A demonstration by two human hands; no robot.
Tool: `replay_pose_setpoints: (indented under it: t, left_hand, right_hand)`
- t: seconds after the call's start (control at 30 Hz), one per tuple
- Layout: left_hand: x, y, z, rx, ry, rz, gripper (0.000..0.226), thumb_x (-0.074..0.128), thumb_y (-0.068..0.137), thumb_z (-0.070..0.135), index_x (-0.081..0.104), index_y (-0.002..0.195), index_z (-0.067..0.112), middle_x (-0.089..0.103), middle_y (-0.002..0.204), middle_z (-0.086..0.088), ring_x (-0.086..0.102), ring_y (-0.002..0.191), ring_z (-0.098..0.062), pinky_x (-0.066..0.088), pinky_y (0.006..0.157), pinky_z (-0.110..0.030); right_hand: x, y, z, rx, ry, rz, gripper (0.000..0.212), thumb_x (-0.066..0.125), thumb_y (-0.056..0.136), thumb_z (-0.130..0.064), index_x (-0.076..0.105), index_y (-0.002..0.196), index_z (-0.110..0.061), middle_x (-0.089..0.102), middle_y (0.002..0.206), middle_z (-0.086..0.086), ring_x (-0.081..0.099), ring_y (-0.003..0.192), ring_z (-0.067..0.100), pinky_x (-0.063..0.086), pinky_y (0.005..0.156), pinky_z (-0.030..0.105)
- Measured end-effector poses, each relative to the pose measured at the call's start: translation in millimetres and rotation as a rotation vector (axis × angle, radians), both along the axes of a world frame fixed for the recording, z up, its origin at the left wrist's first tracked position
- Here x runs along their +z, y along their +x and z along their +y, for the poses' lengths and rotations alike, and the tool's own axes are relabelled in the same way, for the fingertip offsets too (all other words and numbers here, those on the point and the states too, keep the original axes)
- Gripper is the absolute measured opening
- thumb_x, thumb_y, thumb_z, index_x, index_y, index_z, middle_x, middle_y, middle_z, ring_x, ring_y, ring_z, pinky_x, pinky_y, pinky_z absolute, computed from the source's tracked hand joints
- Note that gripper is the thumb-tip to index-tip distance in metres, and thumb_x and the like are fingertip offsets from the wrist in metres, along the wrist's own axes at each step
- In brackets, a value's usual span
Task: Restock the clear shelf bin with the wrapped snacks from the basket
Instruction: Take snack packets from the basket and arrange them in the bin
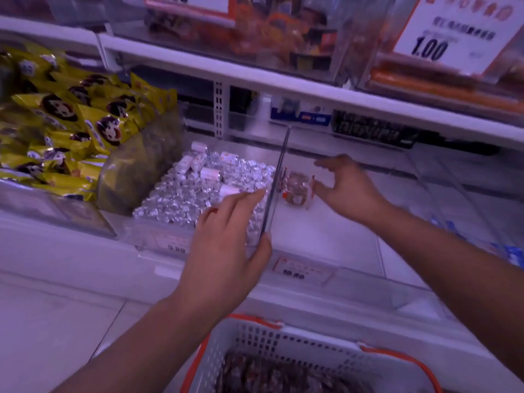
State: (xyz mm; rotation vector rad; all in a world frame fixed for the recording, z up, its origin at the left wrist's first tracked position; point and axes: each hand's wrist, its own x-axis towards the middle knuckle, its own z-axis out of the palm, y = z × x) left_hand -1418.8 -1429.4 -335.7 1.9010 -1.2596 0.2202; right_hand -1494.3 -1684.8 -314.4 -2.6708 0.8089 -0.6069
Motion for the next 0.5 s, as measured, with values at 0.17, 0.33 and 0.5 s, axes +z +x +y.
replay_pose_setpoints:
  t: [0.17,0.33,0.5]
  left_hand:
    - [-38,-38,29,-0.231,-0.08,-0.199,0.031,0.056,0.092,0.016,0.065,0.121,0.01,0.062,0.123,-0.005,0.058,0.116,-0.026,0.044,0.099,-0.041]
    - [-157,-80,79,-0.485,0.643,-0.142,0.031,0.048,0.093,0.033,0.06,0.121,0.024,0.063,0.122,-0.004,0.062,0.107,-0.028,0.048,0.093,-0.037]
    - [-255,-110,94,-0.288,1.26,0.104,0.057,0.051,0.094,0.05,0.04,0.143,0.022,0.045,0.143,-0.011,0.057,0.119,-0.035,0.048,0.095,-0.041]
  right_hand:
    - [-6,-114,95,0.107,-0.01,-0.561,0.021,0.053,0.092,-0.011,0.067,0.101,-0.024,0.065,0.088,-0.005,0.061,0.077,0.005,0.044,0.074,0.011]
    - [-169,-220,177,0.211,0.278,0.319,0.03,0.049,0.093,-0.03,0.064,0.118,-0.023,0.065,0.105,-0.002,0.063,0.096,0.012,0.049,0.085,0.027]
    - [-286,-263,185,0.066,0.629,0.961,0.065,0.053,0.095,-0.046,0.038,0.147,-0.01,0.055,0.135,0.021,0.056,0.12,0.037,0.049,0.094,0.039]
